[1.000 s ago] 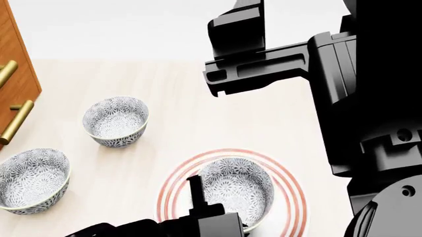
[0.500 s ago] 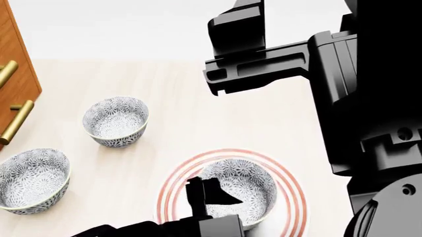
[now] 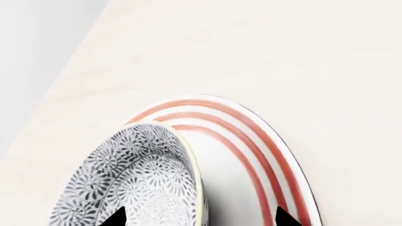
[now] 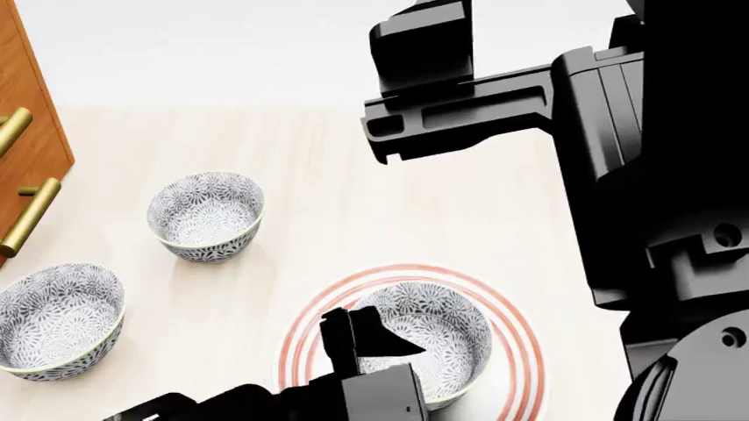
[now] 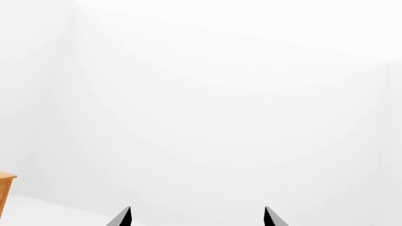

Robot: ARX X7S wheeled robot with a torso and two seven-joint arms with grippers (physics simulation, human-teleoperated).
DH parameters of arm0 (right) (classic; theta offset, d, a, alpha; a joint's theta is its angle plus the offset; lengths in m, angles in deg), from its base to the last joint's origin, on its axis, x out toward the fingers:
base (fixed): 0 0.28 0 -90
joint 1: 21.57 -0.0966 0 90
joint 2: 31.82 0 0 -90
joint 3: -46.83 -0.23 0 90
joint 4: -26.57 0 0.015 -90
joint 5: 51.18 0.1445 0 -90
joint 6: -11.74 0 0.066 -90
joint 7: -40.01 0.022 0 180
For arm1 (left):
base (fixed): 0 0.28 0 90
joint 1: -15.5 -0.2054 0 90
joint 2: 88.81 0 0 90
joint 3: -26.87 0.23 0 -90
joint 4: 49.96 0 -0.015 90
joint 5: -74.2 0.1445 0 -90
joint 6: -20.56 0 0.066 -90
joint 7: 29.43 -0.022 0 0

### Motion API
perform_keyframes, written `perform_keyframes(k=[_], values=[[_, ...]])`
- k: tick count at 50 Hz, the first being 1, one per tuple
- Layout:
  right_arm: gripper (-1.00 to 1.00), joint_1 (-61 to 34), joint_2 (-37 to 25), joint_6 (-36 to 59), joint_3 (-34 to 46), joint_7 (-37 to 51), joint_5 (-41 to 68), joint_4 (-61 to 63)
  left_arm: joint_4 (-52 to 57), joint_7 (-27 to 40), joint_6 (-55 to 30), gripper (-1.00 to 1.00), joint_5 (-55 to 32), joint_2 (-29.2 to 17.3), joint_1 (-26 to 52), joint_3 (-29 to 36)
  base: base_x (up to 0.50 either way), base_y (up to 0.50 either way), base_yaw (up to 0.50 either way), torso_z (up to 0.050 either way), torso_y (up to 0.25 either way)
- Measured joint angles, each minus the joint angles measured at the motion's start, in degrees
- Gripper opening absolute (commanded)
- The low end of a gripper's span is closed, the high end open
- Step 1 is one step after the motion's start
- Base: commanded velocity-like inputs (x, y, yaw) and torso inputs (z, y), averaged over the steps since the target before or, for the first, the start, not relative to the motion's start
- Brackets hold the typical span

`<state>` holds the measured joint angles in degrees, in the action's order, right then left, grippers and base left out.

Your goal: Put the bowl at the front on the plate.

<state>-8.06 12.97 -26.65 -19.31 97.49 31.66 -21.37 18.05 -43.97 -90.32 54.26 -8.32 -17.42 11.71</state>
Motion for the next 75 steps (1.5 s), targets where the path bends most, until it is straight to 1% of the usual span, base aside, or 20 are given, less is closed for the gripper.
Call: perform_keyframes(k=[19, 40, 56, 75], values=[[1.00, -0.2, 0.3, 0.1, 0.5, 0.6, -0.2, 0.1, 6.6, 0.3, -4.5, 1.00, -10.0, -2.6, 0.3, -8.3, 0.00, 0.00, 0.00, 0.000, 0.000], [1.00, 2.6, -1.5, -1.5, -0.5, 1.3, 0.0, 2.1, 8.3, 3.6, -4.1, 1.00, -18.5, -5.7, -0.3, -18.9, 0.00, 0.00, 0.00, 0.000, 0.000], [1.00, 4.7, -2.4, -2.9, -1.3, 1.5, -0.4, 3.3, 8.8, 6.3, -1.7, 1.00, -21.1, -8.8, -1.6, -24.2, 0.00, 0.00, 0.00, 0.000, 0.000], [1.00, 9.2, -3.4, -5.3, -2.2, 0.4, -2.7, 4.3, 12.3, 14.7, 3.8, 1.00, -19.7, -13.1, -3.9, -30.2, 0.00, 0.00, 0.00, 0.000, 0.000]])
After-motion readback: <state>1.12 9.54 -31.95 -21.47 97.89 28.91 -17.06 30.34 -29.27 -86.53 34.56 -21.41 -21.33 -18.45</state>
